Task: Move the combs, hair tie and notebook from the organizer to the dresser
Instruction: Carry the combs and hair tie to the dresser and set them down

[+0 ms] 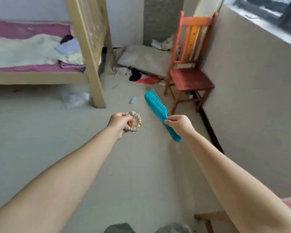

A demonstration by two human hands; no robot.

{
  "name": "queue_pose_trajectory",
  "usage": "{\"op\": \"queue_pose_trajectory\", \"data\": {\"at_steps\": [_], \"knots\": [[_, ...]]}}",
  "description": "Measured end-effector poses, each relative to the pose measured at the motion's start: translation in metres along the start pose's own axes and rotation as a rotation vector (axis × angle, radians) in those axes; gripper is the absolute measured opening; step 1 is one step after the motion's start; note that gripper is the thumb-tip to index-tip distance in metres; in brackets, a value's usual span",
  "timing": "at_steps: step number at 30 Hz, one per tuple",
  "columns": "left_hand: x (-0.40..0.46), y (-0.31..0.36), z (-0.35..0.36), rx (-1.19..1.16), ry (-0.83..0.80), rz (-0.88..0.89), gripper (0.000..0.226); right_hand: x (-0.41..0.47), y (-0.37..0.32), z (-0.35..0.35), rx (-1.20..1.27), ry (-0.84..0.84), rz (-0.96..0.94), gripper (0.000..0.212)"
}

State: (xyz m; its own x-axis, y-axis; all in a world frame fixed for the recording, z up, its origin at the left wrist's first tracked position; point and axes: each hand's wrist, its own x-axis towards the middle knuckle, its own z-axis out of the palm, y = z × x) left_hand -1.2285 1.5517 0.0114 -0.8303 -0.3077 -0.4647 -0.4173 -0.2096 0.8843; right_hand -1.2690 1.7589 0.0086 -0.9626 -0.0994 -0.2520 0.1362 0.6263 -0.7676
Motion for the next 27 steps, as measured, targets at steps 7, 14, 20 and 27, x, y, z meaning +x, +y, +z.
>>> {"op": "queue_pose_trajectory", "data": {"at_steps": [7, 14, 20, 27], "knots": [[0.011, 0.014, -0.247, -0.142, 0.377, -0.014, 0.018, 0.028, -0.163, 0.217, -0.065, -0.363, -0.155, 0.019], [0.038, 0.019, -0.451, -0.304, 0.68, -0.03, 0.023, 0.067, -0.298, 0.414, -0.187, -0.618, -0.346, 0.019], [0.073, 0.043, -0.624, -0.372, 0.915, -0.056, 0.023, 0.097, -0.436, 0.579, -0.278, -0.821, -0.506, 0.019], [0.056, 0.044, -0.807, -0.566, 1.191, -0.066, 0.021, 0.074, -0.587, 0.766, -0.393, -1.062, -0.676, 0.019]]}}
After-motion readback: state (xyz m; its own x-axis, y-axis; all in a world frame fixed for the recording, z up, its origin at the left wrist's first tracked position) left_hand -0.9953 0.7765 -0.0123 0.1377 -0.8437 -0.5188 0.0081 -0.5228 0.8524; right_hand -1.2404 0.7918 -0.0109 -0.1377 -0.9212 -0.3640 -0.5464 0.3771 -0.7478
